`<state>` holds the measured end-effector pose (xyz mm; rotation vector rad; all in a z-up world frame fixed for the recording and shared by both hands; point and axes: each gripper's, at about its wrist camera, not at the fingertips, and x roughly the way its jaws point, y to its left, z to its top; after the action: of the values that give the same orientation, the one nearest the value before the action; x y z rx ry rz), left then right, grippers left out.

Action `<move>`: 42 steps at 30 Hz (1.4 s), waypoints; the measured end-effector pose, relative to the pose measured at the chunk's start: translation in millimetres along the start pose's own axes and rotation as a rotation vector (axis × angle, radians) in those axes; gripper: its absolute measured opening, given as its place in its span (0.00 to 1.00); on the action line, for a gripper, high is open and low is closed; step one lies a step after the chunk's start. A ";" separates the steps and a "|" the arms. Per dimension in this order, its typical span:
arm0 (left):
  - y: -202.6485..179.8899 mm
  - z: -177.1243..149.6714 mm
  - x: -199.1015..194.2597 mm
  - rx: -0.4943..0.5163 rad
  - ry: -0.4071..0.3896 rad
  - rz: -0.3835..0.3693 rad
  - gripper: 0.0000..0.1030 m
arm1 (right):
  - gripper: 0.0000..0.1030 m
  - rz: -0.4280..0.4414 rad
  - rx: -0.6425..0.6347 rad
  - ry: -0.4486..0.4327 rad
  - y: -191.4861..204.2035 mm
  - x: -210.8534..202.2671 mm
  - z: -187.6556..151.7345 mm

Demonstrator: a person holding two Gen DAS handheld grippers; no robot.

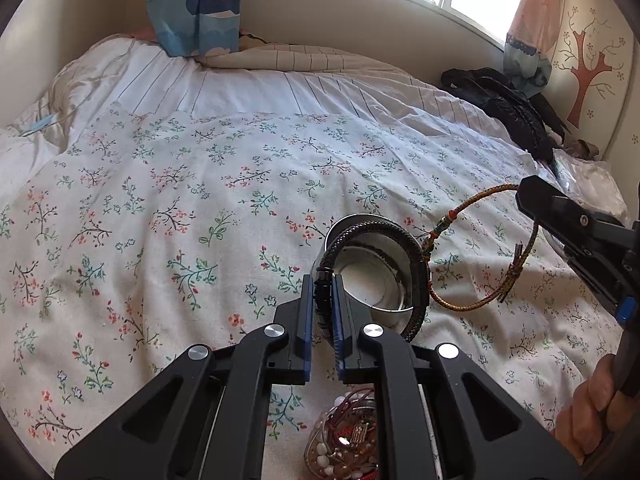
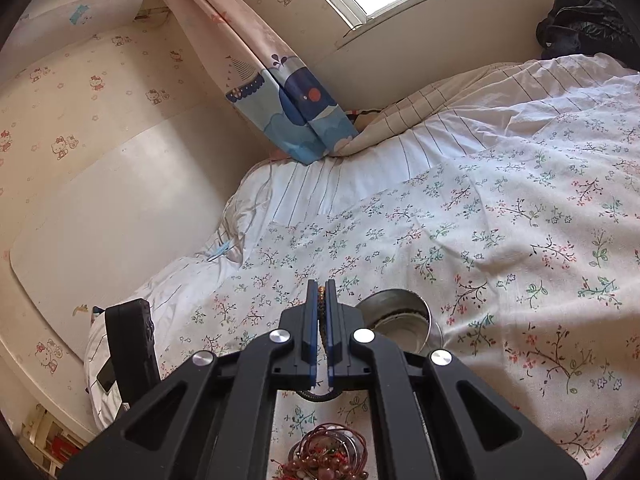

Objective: Organize jewelry

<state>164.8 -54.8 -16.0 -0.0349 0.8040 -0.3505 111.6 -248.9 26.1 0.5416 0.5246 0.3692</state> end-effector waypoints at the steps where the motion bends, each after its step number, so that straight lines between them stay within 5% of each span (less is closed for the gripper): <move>1: -1.8 2.4 3.3 0.002 0.001 -0.001 0.08 | 0.04 -0.004 0.000 -0.001 -1.2 1.9 0.5; 18: -19.9 13.7 43.9 0.055 0.033 0.054 0.09 | 0.04 -0.096 -0.033 0.085 -20.1 60.1 -4.4; 22: -16.5 12.2 38.1 0.059 0.009 0.087 0.30 | 0.05 -0.100 -0.019 0.112 -22.4 65.9 -8.4; 24: -12.9 10.4 36.2 0.052 0.005 0.093 0.37 | 0.08 -0.101 -0.010 0.110 -24.4 65.0 -8.2; 26: -8.7 9.2 35.1 0.044 0.006 0.100 0.38 | 0.35 -0.097 0.003 0.095 -27.0 61.9 -8.2; 42: 25.6 -4.2 13.3 -0.041 0.017 0.101 0.49 | 0.50 -0.147 0.030 0.094 -34.7 53.4 -7.7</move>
<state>177.9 -34.5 -32.4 -0.0299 0.8265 -0.2389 157.0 -249.0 -19.1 0.5126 0.6577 0.2481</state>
